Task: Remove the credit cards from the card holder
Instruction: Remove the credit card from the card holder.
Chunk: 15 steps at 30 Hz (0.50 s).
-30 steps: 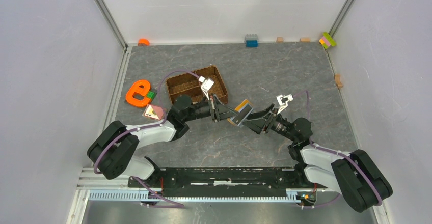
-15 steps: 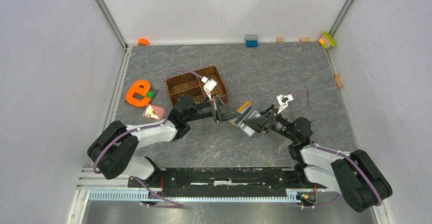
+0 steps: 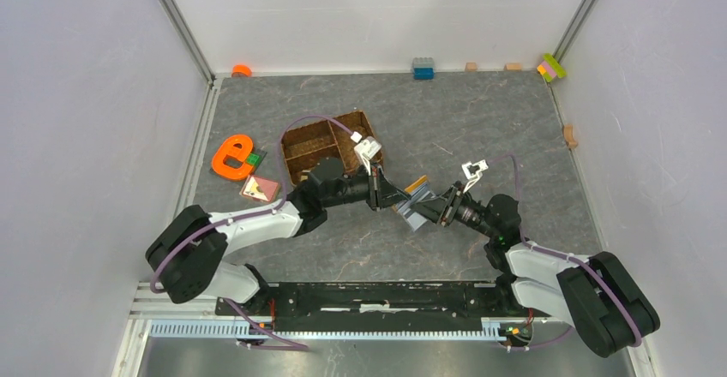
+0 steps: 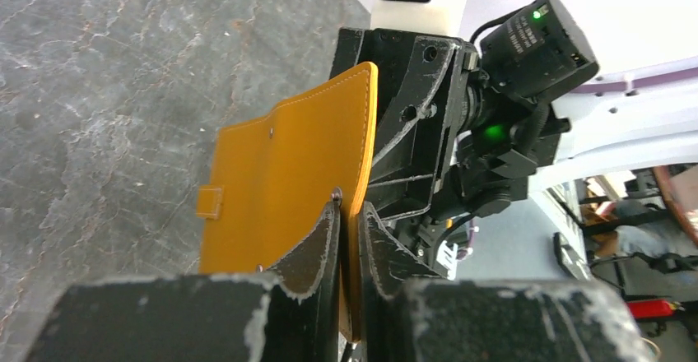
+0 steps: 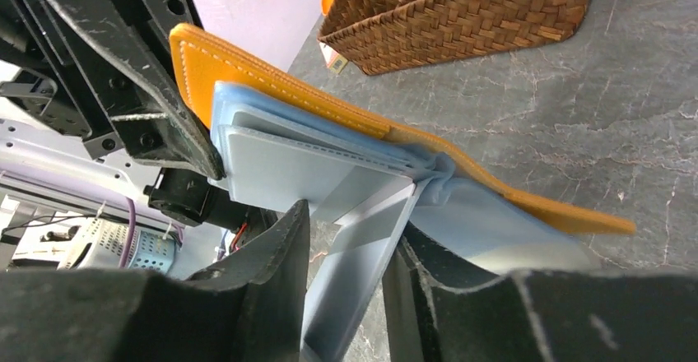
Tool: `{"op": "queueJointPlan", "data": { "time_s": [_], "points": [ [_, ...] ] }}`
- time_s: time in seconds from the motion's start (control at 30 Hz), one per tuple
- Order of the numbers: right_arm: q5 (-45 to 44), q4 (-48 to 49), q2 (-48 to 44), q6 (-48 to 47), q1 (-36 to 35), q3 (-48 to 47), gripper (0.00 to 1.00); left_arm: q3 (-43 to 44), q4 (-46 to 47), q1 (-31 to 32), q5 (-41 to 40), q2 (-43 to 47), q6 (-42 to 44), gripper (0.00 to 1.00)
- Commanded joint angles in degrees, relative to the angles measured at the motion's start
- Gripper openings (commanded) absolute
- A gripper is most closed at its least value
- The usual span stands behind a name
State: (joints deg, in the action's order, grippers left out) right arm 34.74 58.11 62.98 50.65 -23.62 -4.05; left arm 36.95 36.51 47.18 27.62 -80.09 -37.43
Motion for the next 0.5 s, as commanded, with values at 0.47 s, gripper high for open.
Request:
{"op": "queueJointPlan", "data": {
  "time_s": [0.47],
  "points": [
    [0.44, -23.03, 2.94, -5.7, 1.96, -11.67, 0.4, -2.67, -5.59, 3.01, -12.86, -1.33, -6.3, 0.14]
  ]
}}
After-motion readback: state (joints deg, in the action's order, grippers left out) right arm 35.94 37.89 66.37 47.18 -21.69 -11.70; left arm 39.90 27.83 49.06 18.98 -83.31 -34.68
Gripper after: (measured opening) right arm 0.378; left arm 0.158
